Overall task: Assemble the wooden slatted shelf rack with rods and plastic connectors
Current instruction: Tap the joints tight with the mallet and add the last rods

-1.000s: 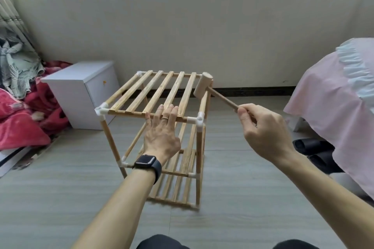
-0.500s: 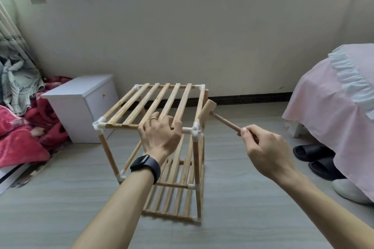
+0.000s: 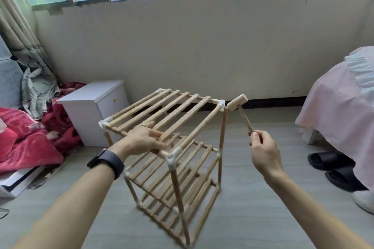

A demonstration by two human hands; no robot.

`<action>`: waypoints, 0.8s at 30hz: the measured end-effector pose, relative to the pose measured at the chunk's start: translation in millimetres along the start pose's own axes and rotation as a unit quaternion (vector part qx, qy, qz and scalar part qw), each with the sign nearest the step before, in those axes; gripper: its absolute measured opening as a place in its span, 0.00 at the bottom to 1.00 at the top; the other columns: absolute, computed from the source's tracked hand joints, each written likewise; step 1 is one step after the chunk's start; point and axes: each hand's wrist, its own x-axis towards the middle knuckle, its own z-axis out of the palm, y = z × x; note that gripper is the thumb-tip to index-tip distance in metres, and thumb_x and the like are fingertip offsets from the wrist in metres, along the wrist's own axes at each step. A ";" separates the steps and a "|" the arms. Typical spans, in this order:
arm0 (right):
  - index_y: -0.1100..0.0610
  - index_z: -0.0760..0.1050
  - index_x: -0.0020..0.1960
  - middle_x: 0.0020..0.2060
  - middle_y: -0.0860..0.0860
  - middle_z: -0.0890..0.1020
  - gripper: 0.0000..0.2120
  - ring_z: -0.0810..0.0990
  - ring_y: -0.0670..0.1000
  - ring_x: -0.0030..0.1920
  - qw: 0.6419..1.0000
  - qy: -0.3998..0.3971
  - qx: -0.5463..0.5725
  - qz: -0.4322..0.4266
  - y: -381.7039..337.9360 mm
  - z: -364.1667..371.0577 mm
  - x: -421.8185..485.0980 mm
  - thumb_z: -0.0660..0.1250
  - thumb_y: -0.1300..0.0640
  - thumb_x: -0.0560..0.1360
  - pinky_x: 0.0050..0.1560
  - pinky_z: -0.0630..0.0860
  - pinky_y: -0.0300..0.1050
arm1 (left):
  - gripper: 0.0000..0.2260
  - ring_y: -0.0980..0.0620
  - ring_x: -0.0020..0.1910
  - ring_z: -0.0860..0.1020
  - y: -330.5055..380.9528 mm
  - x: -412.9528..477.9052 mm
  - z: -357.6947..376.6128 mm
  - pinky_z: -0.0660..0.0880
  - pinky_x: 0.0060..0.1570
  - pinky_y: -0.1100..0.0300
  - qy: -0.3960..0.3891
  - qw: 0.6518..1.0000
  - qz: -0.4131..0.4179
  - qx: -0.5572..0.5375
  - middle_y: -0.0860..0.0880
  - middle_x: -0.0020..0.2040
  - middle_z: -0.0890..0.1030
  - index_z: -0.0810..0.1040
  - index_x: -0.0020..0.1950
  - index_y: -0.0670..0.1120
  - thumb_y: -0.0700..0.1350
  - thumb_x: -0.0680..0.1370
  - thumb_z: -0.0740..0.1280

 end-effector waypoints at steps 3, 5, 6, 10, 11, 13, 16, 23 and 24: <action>0.53 0.73 0.54 0.43 0.49 0.79 0.10 0.76 0.48 0.42 0.998 -0.004 0.028 0.049 10.4 8.0 9.3 0.54 0.52 0.85 0.44 0.73 0.50 | 0.13 0.50 0.54 0.77 -6.0 -11.4 -26.6 0.79 0.55 0.51 0.048 0.985 -0.042 0.159 0.49 0.60 0.78 0.81 0.56 0.58 0.43 0.75 0.70; 0.55 0.72 0.53 0.43 0.52 0.79 0.09 0.76 0.50 0.40 0.995 -0.012 0.055 0.078 17.6 14.1 13.8 0.54 0.53 0.85 0.39 0.72 0.49 | 0.18 0.47 0.60 0.74 5.9 -11.8 -28.3 0.76 0.60 0.46 0.123 0.965 -0.028 0.228 0.49 0.63 0.76 0.78 0.62 0.59 0.43 0.75 0.66; 0.56 0.71 0.53 0.43 0.53 0.78 0.09 0.75 0.52 0.39 0.993 -0.019 0.065 0.093 21.8 17.3 15.2 0.55 0.54 0.84 0.38 0.72 0.50 | 0.18 0.46 0.62 0.72 17.9 -12.8 -23.3 0.75 0.61 0.45 0.153 0.966 -0.002 0.210 0.49 0.65 0.74 0.77 0.63 0.59 0.44 0.75 0.66; 0.55 0.70 0.53 0.43 0.53 0.76 0.11 0.72 0.51 0.38 0.983 -0.077 0.091 0.140 33.2 33.9 14.5 0.61 0.47 0.82 0.36 0.68 0.50 | 0.18 0.55 0.50 0.75 81.4 2.8 26.2 0.77 0.46 0.56 0.172 0.970 0.091 0.144 0.53 0.56 0.77 0.76 0.58 0.56 0.65 0.74 0.65; 0.55 0.70 0.53 0.42 0.53 0.75 0.14 0.72 0.50 0.37 0.980 -0.096 0.093 0.148 33.7 38.6 13.6 0.64 0.44 0.81 0.35 0.68 0.48 | 0.22 0.56 0.47 0.77 96.2 10.5 40.7 0.78 0.46 0.55 0.148 0.977 0.095 0.117 0.54 0.52 0.78 0.75 0.57 0.55 0.69 0.72 0.64; 0.55 0.70 0.55 0.41 0.52 0.74 0.20 0.71 0.49 0.36 0.973 -0.136 0.097 0.159 34.0 47.8 11.7 0.68 0.39 0.77 0.33 0.68 0.45 | 0.23 0.54 0.44 0.79 117.7 27.3 62.4 0.81 0.46 0.51 0.131 0.983 0.101 0.084 0.55 0.46 0.78 0.70 0.59 0.53 0.66 0.73 0.68; 0.47 0.68 0.67 0.48 0.48 0.75 0.26 0.74 0.49 0.41 0.968 -0.186 0.109 0.132 35.5 58.5 12.1 0.69 0.35 0.75 0.32 0.70 0.42 | 0.28 0.53 0.43 0.79 130.1 54.1 70.5 0.81 0.44 0.52 0.128 0.968 0.132 0.173 0.54 0.53 0.79 0.62 0.68 0.60 0.62 0.74 0.71; 0.37 0.73 0.68 0.53 0.39 0.83 0.19 0.82 0.41 0.55 0.963 -0.250 0.094 0.020 55.3 81.8 24.7 0.57 0.33 0.80 0.53 0.81 0.44 | 0.21 0.60 0.44 0.75 127.5 102.0 75.4 0.72 0.34 0.68 0.059 0.972 0.184 0.136 0.53 0.55 0.75 0.70 0.67 0.57 0.57 0.77 0.71; 0.36 0.73 0.66 0.45 0.37 0.83 0.20 0.82 0.38 0.47 0.968 -0.241 0.071 -0.007 56.4 82.5 26.2 0.55 0.31 0.80 0.44 0.80 0.42 | 0.20 0.61 0.45 0.75 124.2 105.6 76.8 0.72 0.36 0.67 0.075 0.968 0.197 0.132 0.53 0.54 0.76 0.70 0.65 0.58 0.57 0.77 0.72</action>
